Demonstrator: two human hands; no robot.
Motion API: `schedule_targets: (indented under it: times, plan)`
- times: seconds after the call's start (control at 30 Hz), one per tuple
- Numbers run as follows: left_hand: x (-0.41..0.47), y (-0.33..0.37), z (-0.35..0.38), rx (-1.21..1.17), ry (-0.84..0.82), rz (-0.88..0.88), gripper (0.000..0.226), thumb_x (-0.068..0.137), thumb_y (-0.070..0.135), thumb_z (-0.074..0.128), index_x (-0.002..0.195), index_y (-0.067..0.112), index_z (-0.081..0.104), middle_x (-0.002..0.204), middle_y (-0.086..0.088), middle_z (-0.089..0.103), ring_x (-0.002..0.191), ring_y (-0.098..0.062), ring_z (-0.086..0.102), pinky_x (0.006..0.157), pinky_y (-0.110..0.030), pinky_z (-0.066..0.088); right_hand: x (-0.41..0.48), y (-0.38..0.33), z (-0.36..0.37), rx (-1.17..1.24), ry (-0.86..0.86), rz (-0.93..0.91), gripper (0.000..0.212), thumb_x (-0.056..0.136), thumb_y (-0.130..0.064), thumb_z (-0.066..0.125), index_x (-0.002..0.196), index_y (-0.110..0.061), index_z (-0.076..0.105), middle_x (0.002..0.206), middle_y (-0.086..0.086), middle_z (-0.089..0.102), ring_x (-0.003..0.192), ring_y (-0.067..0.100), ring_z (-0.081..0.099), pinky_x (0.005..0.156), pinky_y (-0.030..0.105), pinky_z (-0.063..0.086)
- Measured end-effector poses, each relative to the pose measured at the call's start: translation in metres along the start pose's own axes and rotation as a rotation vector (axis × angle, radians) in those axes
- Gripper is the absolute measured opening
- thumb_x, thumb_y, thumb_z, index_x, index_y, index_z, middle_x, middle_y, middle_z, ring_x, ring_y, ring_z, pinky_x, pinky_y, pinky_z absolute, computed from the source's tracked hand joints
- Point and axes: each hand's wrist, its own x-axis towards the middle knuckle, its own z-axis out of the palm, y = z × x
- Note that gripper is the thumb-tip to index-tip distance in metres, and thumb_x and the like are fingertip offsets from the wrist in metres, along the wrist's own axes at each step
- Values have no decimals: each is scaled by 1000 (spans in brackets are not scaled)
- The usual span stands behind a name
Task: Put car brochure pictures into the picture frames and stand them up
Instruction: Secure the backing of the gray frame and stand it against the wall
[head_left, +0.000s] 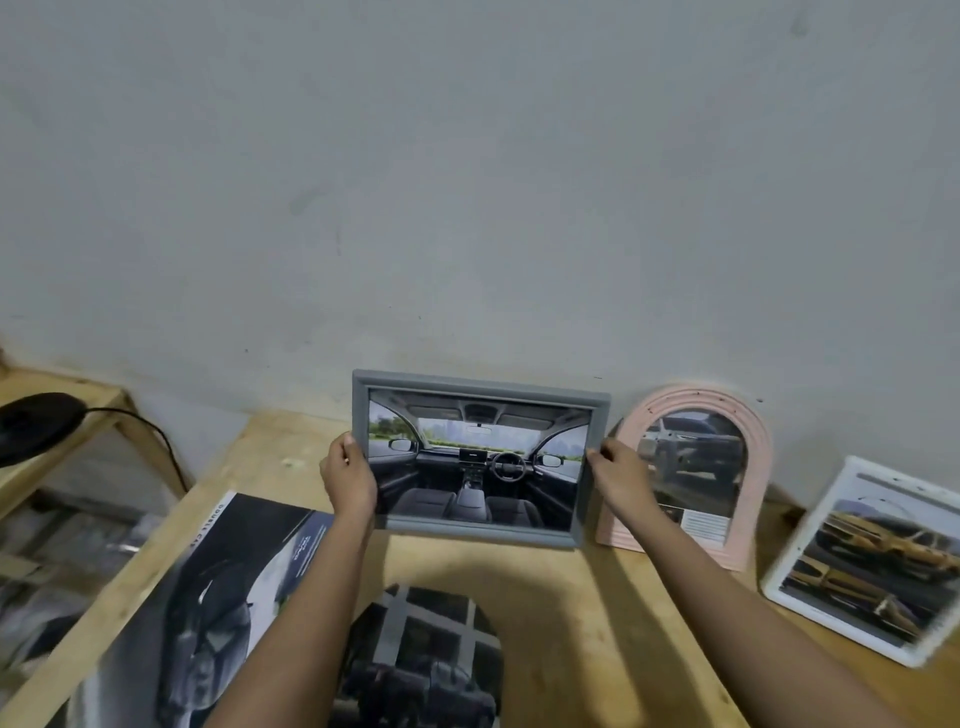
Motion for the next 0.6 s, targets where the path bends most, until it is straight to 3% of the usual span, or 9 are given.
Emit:
schedule_targets:
  times: [0.17, 0.3, 0.37, 0.5, 0.57, 0.6]
  plan:
    - [34, -12, 14, -11, 147, -68, 41, 101, 31, 32, 107, -1, 56, 117, -26, 48, 101, -41, 53, 93, -50, 42, 26, 0, 37, -9, -9, 25, 22, 97, -14, 42, 76, -7, 45, 71, 9, 49, 75, 25, 47, 62, 31, 27]
    - [54, -20, 25, -29, 167, -61, 42, 101, 28, 32, 101, -7, 55, 116, -33, 47, 102, -46, 50, 94, -52, 41, 42, -1, 60, 18, 39, 70, 35, 96, -13, 41, 62, -14, 33, 61, 3, 40, 68, 24, 40, 58, 34, 19]
    - [63, -26, 30, -44, 161, -66, 40, 101, 31, 32, 93, -1, 54, 111, -31, 49, 103, -44, 51, 94, -51, 41, 47, -1, 67, 43, 47, 89, 37, 97, -14, 40, 61, -17, 31, 61, 1, 40, 64, 23, 38, 57, 34, 16]
    - [74, -31, 43, -83, 142, -97, 44, 100, 31, 35, 111, -6, 55, 120, -32, 47, 111, -43, 48, 99, -50, 38, 52, 3, 74, 104, 132, 41, 36, 98, -14, 38, 63, -19, 32, 62, 0, 39, 57, 13, 36, 56, 36, 21]
    - [77, -32, 50, -101, 138, -78, 43, 100, 30, 37, 109, -8, 56, 114, -33, 49, 105, -44, 49, 97, -48, 40, 53, 8, 79, 122, 197, 12, 36, 98, -14, 38, 63, -21, 32, 63, -1, 39, 59, 15, 36, 56, 34, 22]
    - [76, -31, 53, -107, 136, -50, 41, 101, 28, 38, 103, -7, 58, 102, -30, 50, 93, -40, 52, 90, -45, 44, 52, 10, 80, 122, 225, 6, 36, 98, -14, 38, 64, -21, 32, 63, -1, 39, 60, 16, 36, 57, 32, 22]
